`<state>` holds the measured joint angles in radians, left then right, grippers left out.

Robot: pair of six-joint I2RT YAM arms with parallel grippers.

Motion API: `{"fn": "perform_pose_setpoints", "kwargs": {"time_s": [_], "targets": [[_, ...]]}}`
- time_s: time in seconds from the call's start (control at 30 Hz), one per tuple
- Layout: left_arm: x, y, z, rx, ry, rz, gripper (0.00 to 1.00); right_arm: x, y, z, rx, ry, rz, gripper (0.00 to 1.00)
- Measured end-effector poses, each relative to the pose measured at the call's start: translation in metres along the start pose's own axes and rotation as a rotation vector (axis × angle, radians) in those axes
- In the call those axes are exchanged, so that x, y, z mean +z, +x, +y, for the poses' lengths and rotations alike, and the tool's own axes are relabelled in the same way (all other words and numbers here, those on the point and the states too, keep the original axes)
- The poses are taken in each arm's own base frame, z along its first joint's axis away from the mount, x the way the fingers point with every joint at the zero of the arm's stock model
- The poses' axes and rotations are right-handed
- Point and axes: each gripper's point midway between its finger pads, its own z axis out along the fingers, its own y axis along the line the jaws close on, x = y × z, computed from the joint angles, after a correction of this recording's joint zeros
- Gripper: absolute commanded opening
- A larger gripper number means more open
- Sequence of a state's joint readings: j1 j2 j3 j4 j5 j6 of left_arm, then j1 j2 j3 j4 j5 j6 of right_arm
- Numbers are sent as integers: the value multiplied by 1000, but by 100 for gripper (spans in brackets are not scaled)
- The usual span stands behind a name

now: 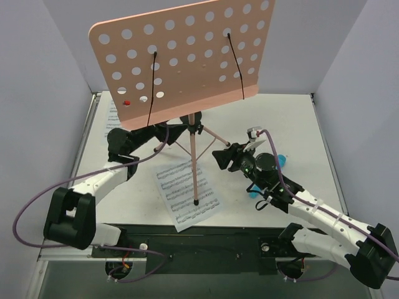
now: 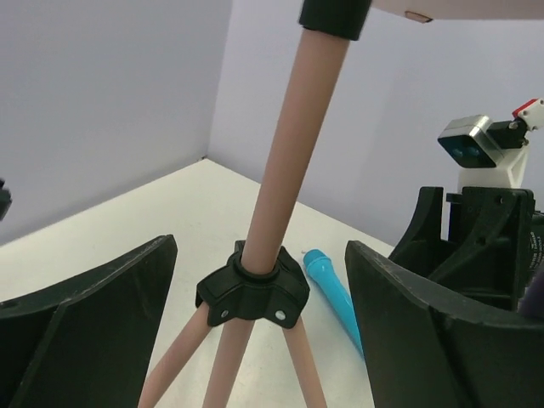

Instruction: Set up the instrument practice props

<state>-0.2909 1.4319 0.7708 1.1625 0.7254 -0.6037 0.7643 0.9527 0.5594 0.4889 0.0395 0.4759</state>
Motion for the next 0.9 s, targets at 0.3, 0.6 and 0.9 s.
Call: {"fn": "perform_pose_setpoints", "kwargs": {"time_s": [0.3,0.6,0.9], "targets": [[-41,8,10,-34,-279,68,93,19,-43,1,290,-37,-62,49],[-67,39,15,-68,-368,136,86,50,-29,13,483,-133,36,48],[-80,60,20,-131,-415,144,81,63,-47,32,530,-221,17,44]]}}
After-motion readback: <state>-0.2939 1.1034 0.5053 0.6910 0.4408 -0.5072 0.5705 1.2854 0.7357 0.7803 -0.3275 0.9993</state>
